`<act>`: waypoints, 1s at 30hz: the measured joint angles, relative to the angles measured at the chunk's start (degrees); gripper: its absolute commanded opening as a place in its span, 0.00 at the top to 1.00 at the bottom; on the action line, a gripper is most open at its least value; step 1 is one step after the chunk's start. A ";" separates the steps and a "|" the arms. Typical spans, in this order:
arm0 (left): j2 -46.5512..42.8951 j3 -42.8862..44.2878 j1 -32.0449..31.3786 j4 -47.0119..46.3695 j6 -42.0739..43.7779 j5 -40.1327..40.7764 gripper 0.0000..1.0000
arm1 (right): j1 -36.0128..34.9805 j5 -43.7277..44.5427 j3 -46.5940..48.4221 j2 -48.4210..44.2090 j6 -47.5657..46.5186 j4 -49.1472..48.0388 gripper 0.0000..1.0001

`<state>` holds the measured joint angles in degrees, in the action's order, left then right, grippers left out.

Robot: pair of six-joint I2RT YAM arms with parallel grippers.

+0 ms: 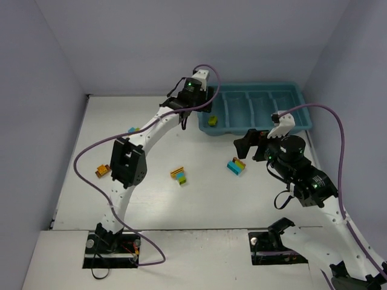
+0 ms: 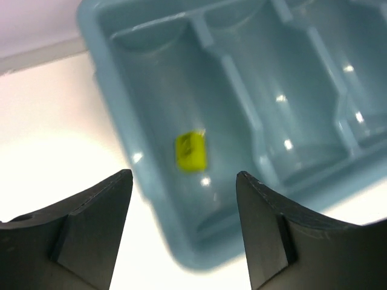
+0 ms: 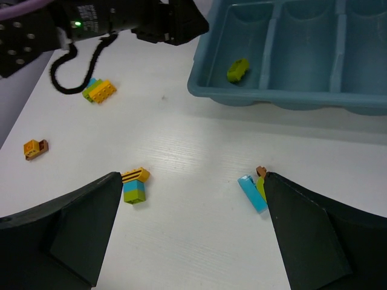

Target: Sort the legos into containers by color

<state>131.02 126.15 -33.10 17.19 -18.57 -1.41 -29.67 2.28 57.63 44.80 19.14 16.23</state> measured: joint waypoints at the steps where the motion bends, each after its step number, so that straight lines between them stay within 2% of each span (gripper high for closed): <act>1: -2.71 -2.62 0.11 0.61 0.35 0.22 0.37 | 0.00 -0.20 0.00 0.00 -0.09 0.04 0.00; 4: -12.35 -11.39 1.75 2.93 0.57 0.94 0.37 | 0.00 -0.92 0.00 0.33 -0.52 0.15 0.00; 7: -24.35 -20.87 7.10 6.56 0.39 2.49 0.37 | 0.00 -2.54 0.00 1.53 -1.14 0.35 0.01; 12: -43.63 -37.97 23.76 12.33 -0.24 9.42 0.37 | 0.00 -5.73 0.00 4.74 -1.86 0.39 0.00; 15: -50.27 -47.71 32.74 16.09 -1.68 12.46 0.37 | -0.02 -7.41 0.00 5.92 -2.58 0.39 0.00; 18: -51.84 -56.04 37.11 18.45 -2.62 12.81 0.37 | -0.02 -8.87 0.00 6.45 -3.08 0.35 0.00; 21: -48.78 -61.24 38.75 19.80 -2.67 12.37 0.37 | -0.04 -10.14 -0.02 6.64 -3.56 0.35 0.00; 25: -43.08 -63.23 39.60 20.11 -0.04 11.30 0.38 | -0.04 -11.87 -0.28 6.69 -4.31 0.28 0.00; 30: -42.40 -64.37 41.11 19.56 4.96 10.12 0.41 | -0.04 -13.90 -1.22 6.58 -5.38 0.28 0.00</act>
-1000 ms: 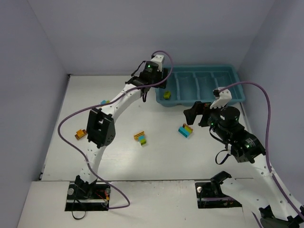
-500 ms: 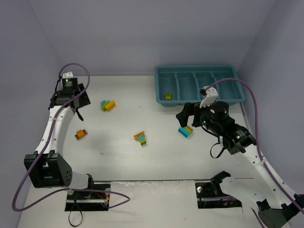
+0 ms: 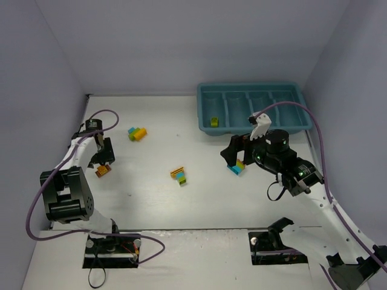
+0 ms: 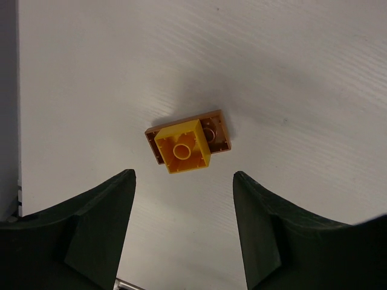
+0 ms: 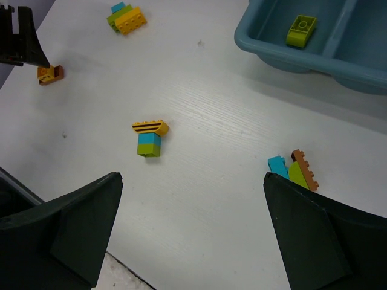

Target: Sort the legos into containers by color

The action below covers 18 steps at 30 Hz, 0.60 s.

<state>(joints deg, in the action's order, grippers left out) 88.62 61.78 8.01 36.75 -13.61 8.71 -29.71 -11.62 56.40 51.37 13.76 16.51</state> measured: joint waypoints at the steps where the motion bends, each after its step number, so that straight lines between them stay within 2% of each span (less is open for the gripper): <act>1: 0.00 0.02 0.50 -0.24 0.85 -0.50 0.41 | 0.00 -0.33 -0.15 -0.15 -0.26 0.02 0.00; 18: 4.61 -0.74 2.51 -1.73 7.67 -8.33 0.43 | 0.00 -1.60 -2.40 -4.31 -2.58 0.02 0.00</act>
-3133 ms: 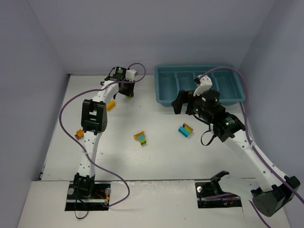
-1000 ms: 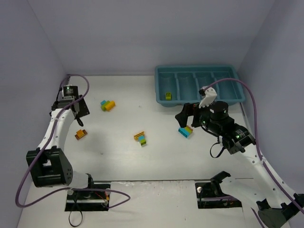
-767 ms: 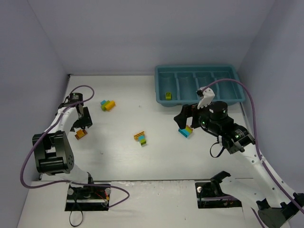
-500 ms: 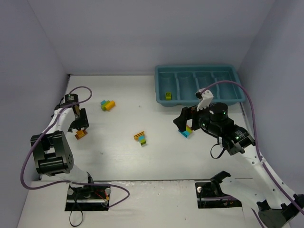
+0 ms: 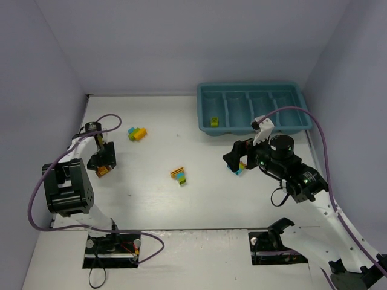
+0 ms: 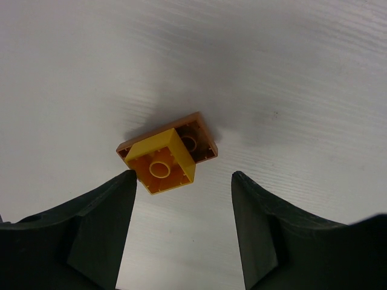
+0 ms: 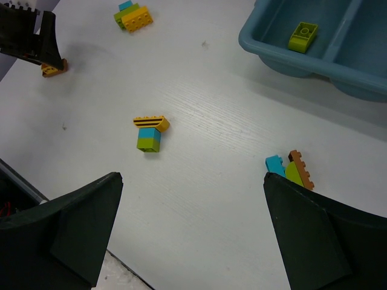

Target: Sort the legos into containers by color

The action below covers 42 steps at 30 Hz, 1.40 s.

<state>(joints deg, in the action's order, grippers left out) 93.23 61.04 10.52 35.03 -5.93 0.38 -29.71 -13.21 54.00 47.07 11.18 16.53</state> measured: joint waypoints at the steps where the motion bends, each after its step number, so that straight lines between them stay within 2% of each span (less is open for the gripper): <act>1: 0.04 0.02 0.00 0.00 0.00 -0.04 0.43 | 0.00 -0.02 -0.04 -0.02 -0.15 0.00 0.00; 5: 0.92 0.74 0.00 0.26 -0.07 0.07 0.54 | 0.00 -0.07 -0.04 -0.02 -0.55 -0.02 0.00; 6: 1.44 1.36 0.00 0.50 -0.09 0.07 0.63 | 0.00 -0.09 -0.04 -0.02 -0.59 -0.02 0.00; 8: 2.45 2.56 0.11 0.72 -0.50 0.04 0.72 | 0.00 -0.09 -0.04 -0.02 -0.70 -0.02 0.00; 9: 2.84 3.15 0.11 0.81 -0.61 -0.11 0.80 | 0.00 -0.07 -0.04 -0.02 -0.76 -0.02 0.00; 12: 3.15 4.04 0.11 0.92 -1.73 -1.49 0.93 | 0.00 -0.09 -0.04 -0.02 -0.79 -0.02 0.00; 19: 2.58 3.87 -1.29 -0.09 -8.50 -8.55 0.93 | 0.00 -0.02 -0.13 -0.02 -0.79 -0.02 0.00; 21: 2.36 3.76 -3.28 -0.13 -10.84 -10.08 0.90 | 0.00 -0.02 -0.13 0.00 -0.79 -0.02 0.00; 22: 2.27 3.78 -4.39 -0.13 -11.96 -10.45 0.79 | 0.00 -0.02 -0.13 0.00 -0.79 -0.04 0.00; 27: 2.01 3.78 -8.57 0.15 -16.85 -11.02 0.77 | 0.00 0.00 -0.13 0.04 -0.79 -0.04 0.00; 28: 2.01 3.78 -9.14 0.15 -17.66 -10.88 0.66 | 0.00 0.00 -0.13 0.07 -0.79 -0.04 0.00; 29: 2.01 3.78 -9.42 0.15 -18.16 -10.78 0.63 | 0.00 0.00 -0.13 0.09 -0.79 -0.04 0.00; 32: 2.03 4.11 -10.60 0.74 -20.20 -9.33 0.62 | 0.00 0.00 -0.13 0.17 -0.79 -0.04 0.00; 33: 2.03 4.33 -10.99 0.90 -20.55 -8.96 0.59 | 0.00 0.00 -0.13 0.17 -0.76 -0.04 0.00; 34: 2.03 4.68 -11.52 1.14 -20.96 -8.55 0.55 | 0.00 0.00 -0.13 0.17 -0.79 -0.04 0.00; 35: 2.01 5.01 -12.04 1.33 -21.35 -7.93 0.43 | 0.00 0.00 -0.13 0.17 -0.79 -0.07 0.00; 36: 1.90 5.31 -12.46 1.64 -21.77 -7.06 0.36 | 0.00 0.00 -0.13 0.17 -0.76 -0.04 0.00; 42: -0.87 5.66 -13.31 2.93 -22.84 -1.75 0.31 | 0.00 0.00 -0.13 0.17 -0.76 -0.04 0.00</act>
<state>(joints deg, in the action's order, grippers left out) 92.36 66.70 -2.79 37.95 -28.77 -1.37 -29.71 -13.21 53.87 47.24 10.41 16.49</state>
